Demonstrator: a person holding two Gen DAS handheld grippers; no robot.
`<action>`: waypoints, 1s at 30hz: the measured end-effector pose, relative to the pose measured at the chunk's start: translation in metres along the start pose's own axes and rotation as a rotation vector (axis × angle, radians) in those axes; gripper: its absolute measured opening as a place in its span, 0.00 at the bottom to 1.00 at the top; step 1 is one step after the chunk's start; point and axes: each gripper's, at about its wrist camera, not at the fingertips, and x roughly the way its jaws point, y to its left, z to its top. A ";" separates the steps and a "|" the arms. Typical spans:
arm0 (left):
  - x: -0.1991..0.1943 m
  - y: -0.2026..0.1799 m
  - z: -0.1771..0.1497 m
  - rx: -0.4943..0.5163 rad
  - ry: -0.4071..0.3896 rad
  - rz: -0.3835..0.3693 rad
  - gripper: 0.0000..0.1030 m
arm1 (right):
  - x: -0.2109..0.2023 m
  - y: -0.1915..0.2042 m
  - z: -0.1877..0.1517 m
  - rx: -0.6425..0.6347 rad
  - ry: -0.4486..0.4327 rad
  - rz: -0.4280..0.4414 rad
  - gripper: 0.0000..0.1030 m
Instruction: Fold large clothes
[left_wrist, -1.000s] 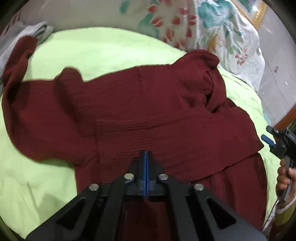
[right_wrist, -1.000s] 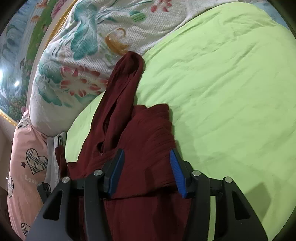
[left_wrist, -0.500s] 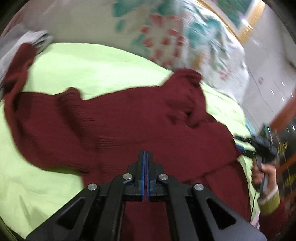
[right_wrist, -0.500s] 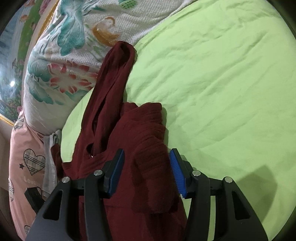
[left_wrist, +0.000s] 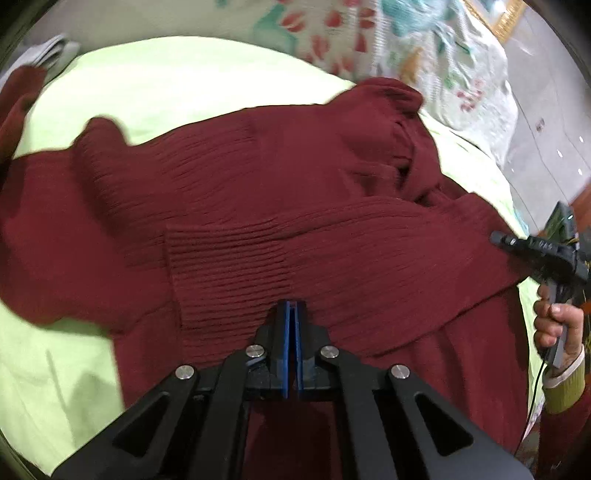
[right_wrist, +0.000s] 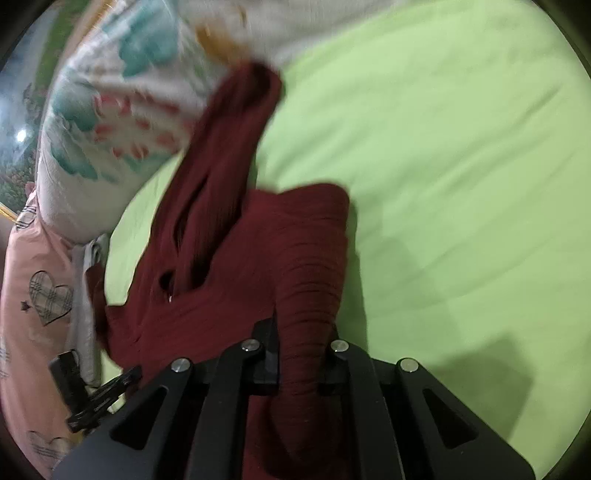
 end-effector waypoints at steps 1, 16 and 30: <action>0.005 -0.005 0.001 0.014 0.007 0.000 0.02 | -0.009 -0.002 0.001 0.003 -0.025 -0.023 0.07; -0.010 0.019 -0.008 -0.073 -0.025 -0.008 0.02 | -0.017 0.053 -0.034 -0.167 0.022 -0.041 0.23; -0.123 0.145 0.058 -0.241 -0.274 0.412 0.86 | 0.004 0.120 -0.082 -0.197 0.133 0.221 0.25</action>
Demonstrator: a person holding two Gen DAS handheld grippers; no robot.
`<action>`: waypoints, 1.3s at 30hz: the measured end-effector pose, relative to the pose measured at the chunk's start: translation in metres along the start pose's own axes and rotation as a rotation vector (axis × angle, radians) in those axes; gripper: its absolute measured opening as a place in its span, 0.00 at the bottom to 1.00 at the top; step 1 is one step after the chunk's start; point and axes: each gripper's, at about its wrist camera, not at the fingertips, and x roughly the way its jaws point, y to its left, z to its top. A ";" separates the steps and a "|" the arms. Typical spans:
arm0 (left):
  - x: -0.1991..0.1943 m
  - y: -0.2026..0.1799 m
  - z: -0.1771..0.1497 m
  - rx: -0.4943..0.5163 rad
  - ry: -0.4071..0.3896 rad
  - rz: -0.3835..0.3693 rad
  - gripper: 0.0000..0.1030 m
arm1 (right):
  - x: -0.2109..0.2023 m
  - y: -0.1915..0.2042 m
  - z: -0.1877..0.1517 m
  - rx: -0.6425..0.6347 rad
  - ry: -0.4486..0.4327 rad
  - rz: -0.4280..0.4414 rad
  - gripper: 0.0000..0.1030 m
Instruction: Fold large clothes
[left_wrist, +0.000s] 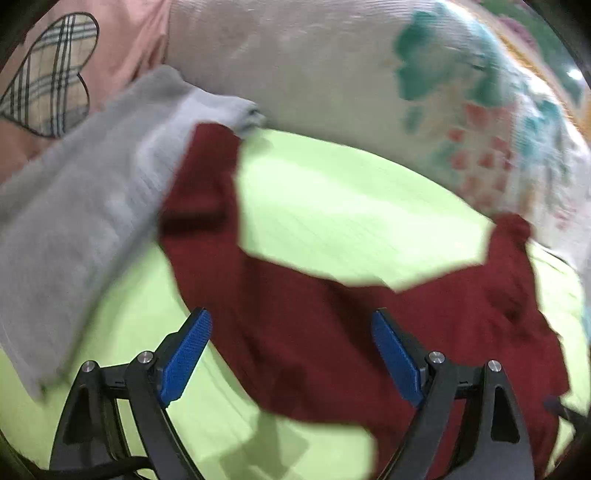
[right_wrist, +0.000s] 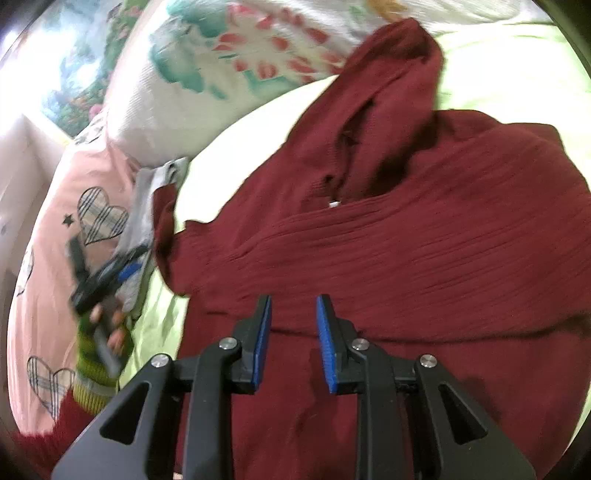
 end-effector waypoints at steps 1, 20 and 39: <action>0.009 0.002 0.012 0.001 -0.002 0.032 0.86 | 0.000 0.005 -0.002 -0.004 0.002 0.009 0.25; 0.086 0.042 0.094 -0.089 -0.022 -0.050 0.02 | -0.011 0.023 -0.011 -0.023 -0.059 0.044 0.26; -0.055 -0.254 -0.079 0.180 -0.022 -0.653 0.02 | -0.086 -0.018 -0.017 0.130 -0.242 -0.030 0.26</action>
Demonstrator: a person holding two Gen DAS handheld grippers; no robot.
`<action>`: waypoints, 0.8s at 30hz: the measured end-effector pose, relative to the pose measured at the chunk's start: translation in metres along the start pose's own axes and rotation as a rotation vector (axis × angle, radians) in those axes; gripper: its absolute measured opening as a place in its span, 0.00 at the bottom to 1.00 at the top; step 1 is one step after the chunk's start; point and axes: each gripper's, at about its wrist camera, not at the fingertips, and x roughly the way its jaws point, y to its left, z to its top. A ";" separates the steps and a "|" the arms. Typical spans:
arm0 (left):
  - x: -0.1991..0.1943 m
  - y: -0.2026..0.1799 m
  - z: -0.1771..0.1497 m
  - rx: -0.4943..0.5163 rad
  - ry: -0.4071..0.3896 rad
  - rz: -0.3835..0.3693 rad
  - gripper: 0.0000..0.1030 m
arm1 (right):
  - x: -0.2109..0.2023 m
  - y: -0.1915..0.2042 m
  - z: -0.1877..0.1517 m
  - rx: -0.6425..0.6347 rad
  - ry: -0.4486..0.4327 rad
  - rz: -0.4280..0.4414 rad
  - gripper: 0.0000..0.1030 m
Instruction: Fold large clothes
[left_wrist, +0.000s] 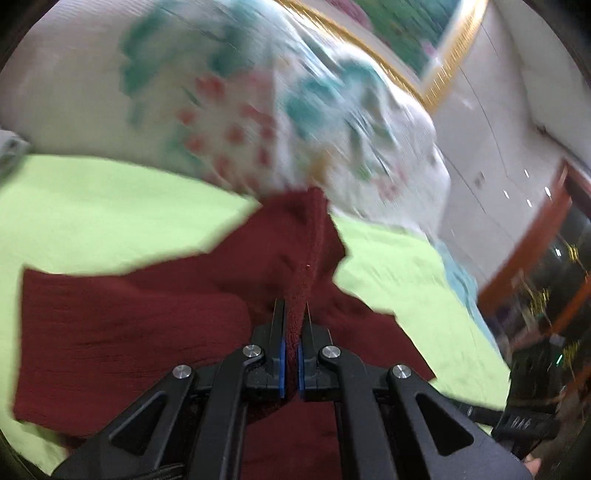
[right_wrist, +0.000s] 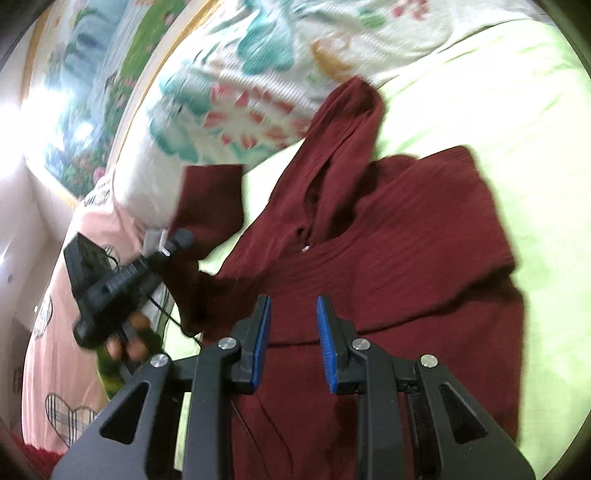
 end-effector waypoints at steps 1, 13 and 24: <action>0.014 -0.011 -0.008 0.006 0.025 -0.014 0.02 | -0.006 -0.004 0.002 0.013 -0.014 -0.003 0.26; 0.082 -0.043 -0.079 0.053 0.233 0.012 0.33 | -0.013 -0.030 0.010 0.121 -0.032 -0.028 0.60; -0.071 0.070 -0.084 -0.092 0.127 0.246 0.46 | 0.018 -0.023 0.018 0.076 0.001 -0.097 0.60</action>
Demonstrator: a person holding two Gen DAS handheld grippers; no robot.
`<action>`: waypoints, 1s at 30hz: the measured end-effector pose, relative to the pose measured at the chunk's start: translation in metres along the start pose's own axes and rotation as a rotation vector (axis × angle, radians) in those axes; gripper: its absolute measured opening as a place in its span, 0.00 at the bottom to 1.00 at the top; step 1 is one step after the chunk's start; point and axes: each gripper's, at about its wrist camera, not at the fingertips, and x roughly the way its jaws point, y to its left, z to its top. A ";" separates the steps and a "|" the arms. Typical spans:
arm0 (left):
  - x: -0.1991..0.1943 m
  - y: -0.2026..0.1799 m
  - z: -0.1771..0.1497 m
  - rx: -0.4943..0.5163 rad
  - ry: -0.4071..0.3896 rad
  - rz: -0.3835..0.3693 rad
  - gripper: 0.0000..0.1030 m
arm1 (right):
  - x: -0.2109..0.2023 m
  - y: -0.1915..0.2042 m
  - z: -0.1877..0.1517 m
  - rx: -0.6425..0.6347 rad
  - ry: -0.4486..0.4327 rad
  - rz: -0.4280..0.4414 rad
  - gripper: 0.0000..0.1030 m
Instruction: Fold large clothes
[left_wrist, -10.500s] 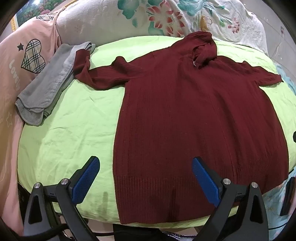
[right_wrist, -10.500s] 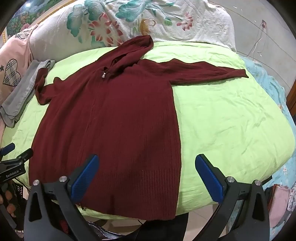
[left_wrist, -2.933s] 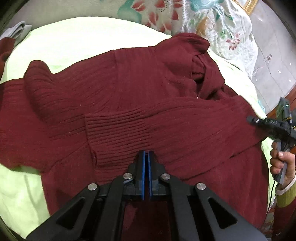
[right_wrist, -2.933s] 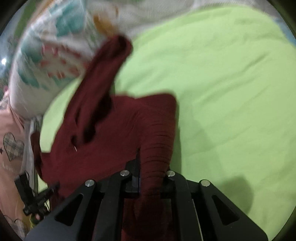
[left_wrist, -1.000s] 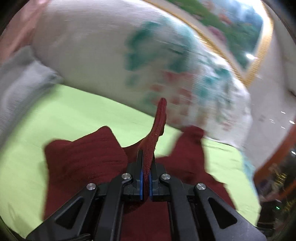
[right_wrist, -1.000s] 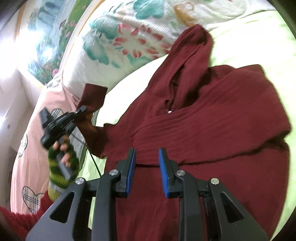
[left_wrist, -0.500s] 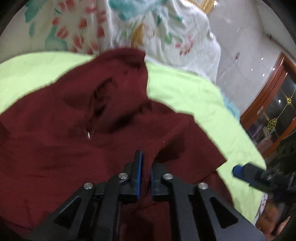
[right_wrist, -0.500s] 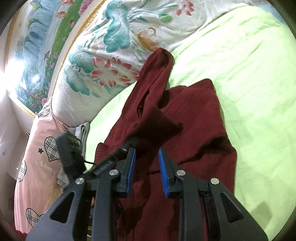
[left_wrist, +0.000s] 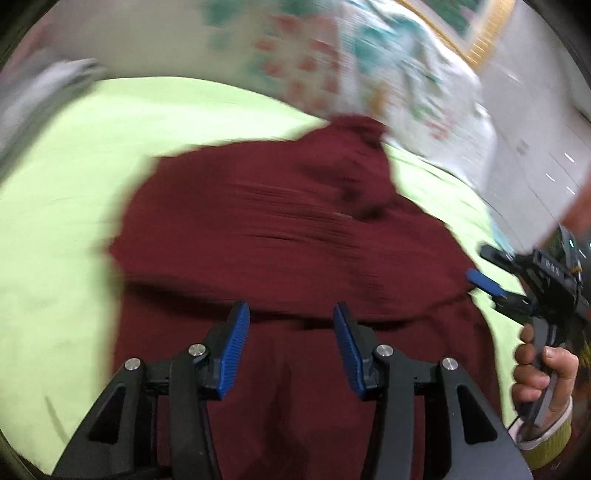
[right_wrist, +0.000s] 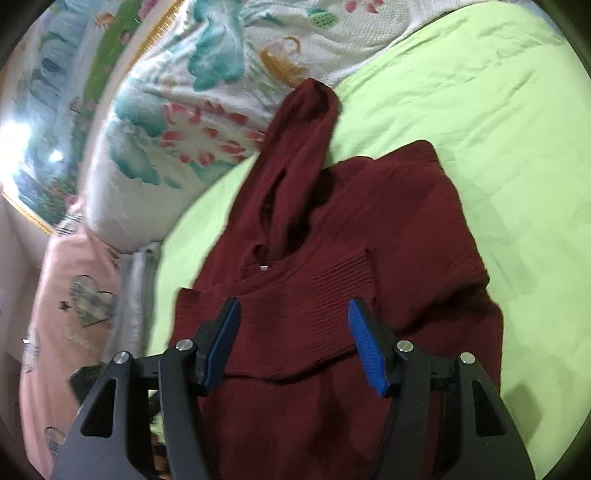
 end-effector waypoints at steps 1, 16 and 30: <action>-0.009 0.017 0.000 -0.020 -0.020 0.044 0.46 | 0.005 0.000 0.002 -0.010 0.002 -0.024 0.60; 0.033 0.079 0.026 -0.072 0.022 0.162 0.45 | 0.021 0.034 0.026 -0.165 -0.026 -0.118 0.00; 0.028 0.099 0.026 -0.168 -0.021 0.178 0.45 | 0.049 -0.012 0.020 -0.120 0.119 -0.225 0.36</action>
